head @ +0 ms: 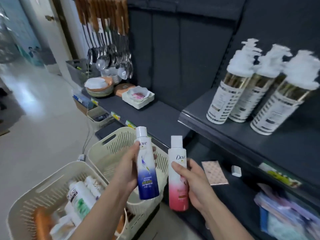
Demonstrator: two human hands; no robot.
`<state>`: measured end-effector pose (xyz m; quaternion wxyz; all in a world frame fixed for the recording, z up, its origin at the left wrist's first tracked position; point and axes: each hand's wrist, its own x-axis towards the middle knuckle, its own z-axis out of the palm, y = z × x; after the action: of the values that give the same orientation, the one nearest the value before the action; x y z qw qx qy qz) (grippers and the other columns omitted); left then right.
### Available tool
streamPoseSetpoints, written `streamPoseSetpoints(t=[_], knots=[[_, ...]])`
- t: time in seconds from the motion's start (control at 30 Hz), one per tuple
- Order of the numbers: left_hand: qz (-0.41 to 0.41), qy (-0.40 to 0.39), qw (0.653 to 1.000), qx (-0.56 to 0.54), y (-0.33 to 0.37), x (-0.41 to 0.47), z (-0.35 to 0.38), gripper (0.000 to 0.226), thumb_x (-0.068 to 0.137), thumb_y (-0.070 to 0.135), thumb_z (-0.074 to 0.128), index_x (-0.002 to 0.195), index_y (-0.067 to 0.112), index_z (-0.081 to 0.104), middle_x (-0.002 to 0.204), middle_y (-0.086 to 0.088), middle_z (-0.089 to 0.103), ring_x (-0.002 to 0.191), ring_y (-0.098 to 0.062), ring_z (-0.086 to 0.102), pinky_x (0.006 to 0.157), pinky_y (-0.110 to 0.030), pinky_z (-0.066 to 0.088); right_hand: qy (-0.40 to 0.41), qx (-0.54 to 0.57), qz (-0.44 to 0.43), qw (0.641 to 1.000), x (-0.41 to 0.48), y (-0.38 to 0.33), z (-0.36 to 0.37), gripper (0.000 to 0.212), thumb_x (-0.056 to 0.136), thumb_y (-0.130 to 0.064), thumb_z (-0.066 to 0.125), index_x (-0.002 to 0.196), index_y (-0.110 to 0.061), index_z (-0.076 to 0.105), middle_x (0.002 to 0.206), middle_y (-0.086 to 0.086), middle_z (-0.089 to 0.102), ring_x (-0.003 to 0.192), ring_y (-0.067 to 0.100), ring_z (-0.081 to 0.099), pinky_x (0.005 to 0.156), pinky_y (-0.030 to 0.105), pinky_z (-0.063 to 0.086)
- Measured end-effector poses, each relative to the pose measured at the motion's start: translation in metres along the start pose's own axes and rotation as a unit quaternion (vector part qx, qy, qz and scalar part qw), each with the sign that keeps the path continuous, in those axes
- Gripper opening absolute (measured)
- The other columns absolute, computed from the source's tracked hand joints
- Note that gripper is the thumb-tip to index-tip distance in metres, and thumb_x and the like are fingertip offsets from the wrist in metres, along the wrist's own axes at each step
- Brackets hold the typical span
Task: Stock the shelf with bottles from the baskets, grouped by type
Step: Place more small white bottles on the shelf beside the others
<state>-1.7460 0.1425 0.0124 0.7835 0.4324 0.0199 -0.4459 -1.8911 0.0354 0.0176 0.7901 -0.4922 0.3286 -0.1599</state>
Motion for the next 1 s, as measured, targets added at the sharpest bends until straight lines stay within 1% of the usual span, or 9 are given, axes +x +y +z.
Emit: streamPoseSetpoints(t=[0.13, 0.23, 0.3, 0.37, 0.47, 0.57, 0.73, 0.8, 1.0], knots=[[0.014, -0.024, 0.994, 0.109, -0.034, -0.026, 0.067, 0.053, 0.072, 0.048, 0.060, 0.094, 0.000, 0.064, 0.066, -0.014, 0.065, 0.054, -0.022, 0.063, 0.055, -0.030, 0.054, 0.057, 0.004, -0.025, 0.998, -0.036, -0.017, -0.058, 0.031, 0.080, -0.014, 0.075, 0.107, -0.005, 0.062, 0.074, 0.003, 0.072, 0.061, 0.014, 0.064, 0.059, 0.029, 0.050], [0.035, -0.051, 0.987, 0.147, -0.059, -0.044, 0.109, 0.034, 0.071, 0.034, 0.068, 0.088, 0.005, 0.061, 0.065, -0.014, 0.062, 0.055, -0.023, 0.061, 0.057, -0.033, 0.054, 0.087, 0.000, -0.049, 0.995, -0.067, -0.032, -0.098, 0.034, 0.071, -0.020, 0.082, 0.098, -0.010, 0.064, 0.082, 0.005, 0.074, 0.067, 0.016, 0.066, 0.064, 0.031, 0.048], [0.046, -0.073, 0.982, 0.168, -0.076, -0.055, 0.136, 0.034, 0.065, 0.031, 0.071, 0.086, 0.007, 0.060, 0.068, -0.013, 0.059, 0.060, -0.024, 0.059, 0.060, -0.035, 0.055, 0.108, -0.012, -0.067, 0.992, -0.089, -0.042, -0.124, 0.038, 0.068, -0.023, 0.085, 0.098, -0.011, 0.066, 0.089, 0.007, 0.075, 0.074, 0.019, 0.067, 0.068, 0.033, 0.050], [0.046, -0.104, 0.978, 0.175, -0.098, -0.068, 0.164, 0.036, 0.061, 0.030, 0.074, 0.083, 0.006, 0.061, 0.070, -0.013, 0.057, 0.062, -0.024, 0.057, 0.065, -0.037, 0.054, 0.130, -0.019, -0.091, 0.987, -0.114, -0.053, -0.153, 0.031, 0.074, -0.020, 0.082, 0.099, -0.010, 0.067, 0.085, 0.005, 0.075, 0.071, 0.017, 0.066, 0.064, 0.026, 0.051], [0.044, -0.139, 0.971, 0.190, -0.129, -0.082, 0.203, 0.022, 0.075, 0.023, 0.070, 0.083, 0.004, 0.061, 0.066, -0.012, 0.059, 0.052, -0.020, 0.059, 0.051, -0.028, 0.053, 0.166, -0.033, -0.125, 0.978, -0.149, -0.067, -0.194, 0.020, 0.078, -0.014, 0.078, 0.095, -0.010, 0.068, 0.068, -0.003, 0.070, 0.055, 0.009, 0.057, 0.049, 0.015, 0.044], [0.038, -0.186, 0.961, 0.199, -0.159, -0.097, 0.243, 0.015, 0.082, 0.016, 0.067, 0.087, 0.003, 0.064, 0.068, -0.011, 0.061, 0.051, -0.018, 0.061, 0.047, -0.027, 0.053, 0.211, -0.048, -0.148, 0.965, -0.181, -0.081, -0.231, 0.024, 0.075, -0.016, 0.081, 0.096, -0.012, 0.070, 0.085, 0.002, 0.076, 0.075, 0.020, 0.065, 0.066, 0.028, 0.052], [0.026, -0.266, 0.938, 0.223, -0.198, -0.114, 0.307, 0.039, 0.067, 0.020, 0.073, 0.100, 0.001, 0.069, 0.087, -0.017, 0.069, 0.076, -0.026, 0.064, 0.066, -0.032, 0.056, 0.280, -0.057, -0.187, 0.940, -0.226, -0.108, -0.289, 0.025, 0.074, -0.018, 0.082, 0.096, -0.012, 0.072, 0.095, 0.017, 0.074, 0.079, 0.027, 0.062, 0.078, 0.045, 0.053], [0.020, -0.289, 0.927, 0.237, -0.212, -0.116, 0.334, 0.040, 0.065, 0.020, 0.073, 0.100, 0.002, 0.070, 0.088, -0.016, 0.071, 0.075, -0.025, 0.066, 0.065, -0.032, 0.057, 0.305, -0.063, -0.210, 0.927, -0.240, -0.119, -0.310, 0.025, 0.075, -0.018, 0.081, 0.097, -0.013, 0.071, 0.094, 0.014, 0.075, 0.081, 0.030, 0.065, 0.083, 0.048, 0.054], [0.016, -0.345, 0.904, 0.251, -0.256, -0.117, 0.413, 0.049, 0.060, 0.020, 0.076, 0.104, 0.000, 0.067, 0.085, -0.010, 0.070, 0.069, -0.019, 0.064, 0.064, -0.032, 0.051, 0.376, -0.062, -0.262, 0.886, -0.262, -0.150, -0.375, 0.031, 0.075, -0.015, 0.081, 0.104, -0.017, 0.068, 0.095, -0.002, 0.077, 0.094, 0.021, 0.072, 0.085, 0.039, 0.056]])
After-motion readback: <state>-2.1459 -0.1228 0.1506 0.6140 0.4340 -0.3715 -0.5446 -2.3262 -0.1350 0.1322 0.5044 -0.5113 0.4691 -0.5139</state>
